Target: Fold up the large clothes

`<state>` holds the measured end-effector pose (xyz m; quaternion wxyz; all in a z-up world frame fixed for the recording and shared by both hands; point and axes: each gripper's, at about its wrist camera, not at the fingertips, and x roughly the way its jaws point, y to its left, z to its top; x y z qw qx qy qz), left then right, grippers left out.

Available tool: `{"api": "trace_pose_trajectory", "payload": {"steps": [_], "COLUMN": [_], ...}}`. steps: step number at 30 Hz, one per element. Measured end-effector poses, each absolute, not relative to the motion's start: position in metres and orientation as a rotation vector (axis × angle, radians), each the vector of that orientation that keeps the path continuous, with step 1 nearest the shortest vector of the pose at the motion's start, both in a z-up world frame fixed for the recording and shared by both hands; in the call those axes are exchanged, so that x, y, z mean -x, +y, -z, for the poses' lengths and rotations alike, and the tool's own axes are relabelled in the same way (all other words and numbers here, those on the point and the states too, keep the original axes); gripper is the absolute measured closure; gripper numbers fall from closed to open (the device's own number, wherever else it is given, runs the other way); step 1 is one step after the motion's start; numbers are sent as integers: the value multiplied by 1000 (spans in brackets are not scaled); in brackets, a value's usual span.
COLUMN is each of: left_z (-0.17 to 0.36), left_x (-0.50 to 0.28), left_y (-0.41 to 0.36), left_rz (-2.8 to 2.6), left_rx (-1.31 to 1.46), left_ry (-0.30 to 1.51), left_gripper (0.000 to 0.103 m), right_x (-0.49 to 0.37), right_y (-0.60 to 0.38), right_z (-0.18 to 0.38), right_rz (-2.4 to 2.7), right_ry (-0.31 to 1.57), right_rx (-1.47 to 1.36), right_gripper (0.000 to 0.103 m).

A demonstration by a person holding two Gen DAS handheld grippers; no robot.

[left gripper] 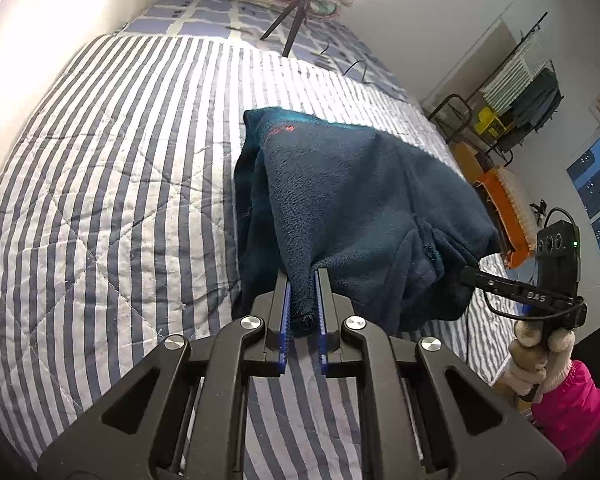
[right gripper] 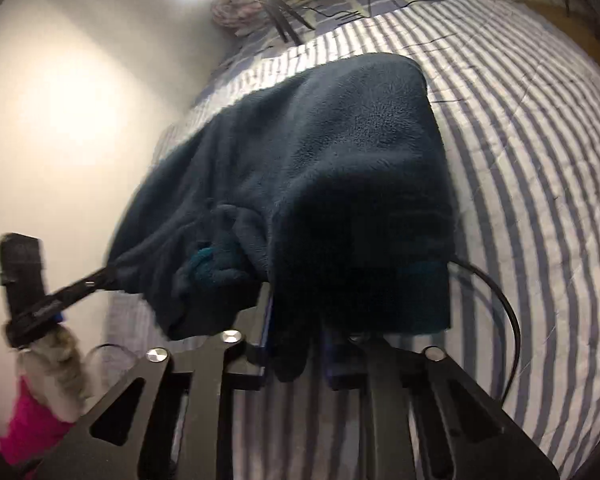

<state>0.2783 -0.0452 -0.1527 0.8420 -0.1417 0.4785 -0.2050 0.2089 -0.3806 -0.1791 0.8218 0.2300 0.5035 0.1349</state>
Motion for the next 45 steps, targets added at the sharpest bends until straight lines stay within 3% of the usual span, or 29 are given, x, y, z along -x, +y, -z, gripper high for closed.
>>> {"api": "trace_pose_trajectory", "payload": {"steps": [6,12,14,16,17,27,29,31,32,35,39,45], "left_z": [147,207,198,182,174,62,32,6,-5,-35,-58,-47], "left_x": [-256,-268,-265,-258,-254,-200,-188,-176,-171,-157,-151,-171], "left_y": [-41,-66,-66,-64,-61,-38,-35,-34,-35,-37,-40,-50], "left_rz": [449,376,384,407,415,471,492,510,515,539,573,585], "left_rx": [252,86,106,99,98,102,115,115,112,114,104,97], "left_ry": [998,1125,1105,1079,1069,848,793,740,715,650,604,614], "left_gripper": [95,95,95,93,89,87,87,87,84,68,68,68], "right_x": [-168,-170,-171,-164,-160,-70,-49,-27,-17,13,31,48], "right_y": [-391,-383,-374,-368,-367,-365,-362,-359,-356,-354,-352,-350], "right_z": [137,192,196,178,170,41,10,-17,-29,-45,-26,22], "right_rz": [-361,-248,-224,-249,-264,-264,-279,-321,-346,-400,-481,-105], "right_ry": [1028,1139,1137,1090,1073,853,829,830,839,901,1063,1255], "right_rx": [-543,-474,-385,-330,-321,-63,-53,-75,-95,-164,-304,134], "right_gripper": [92,93,92,85,85,84,77,38,34,33,33,33]}}
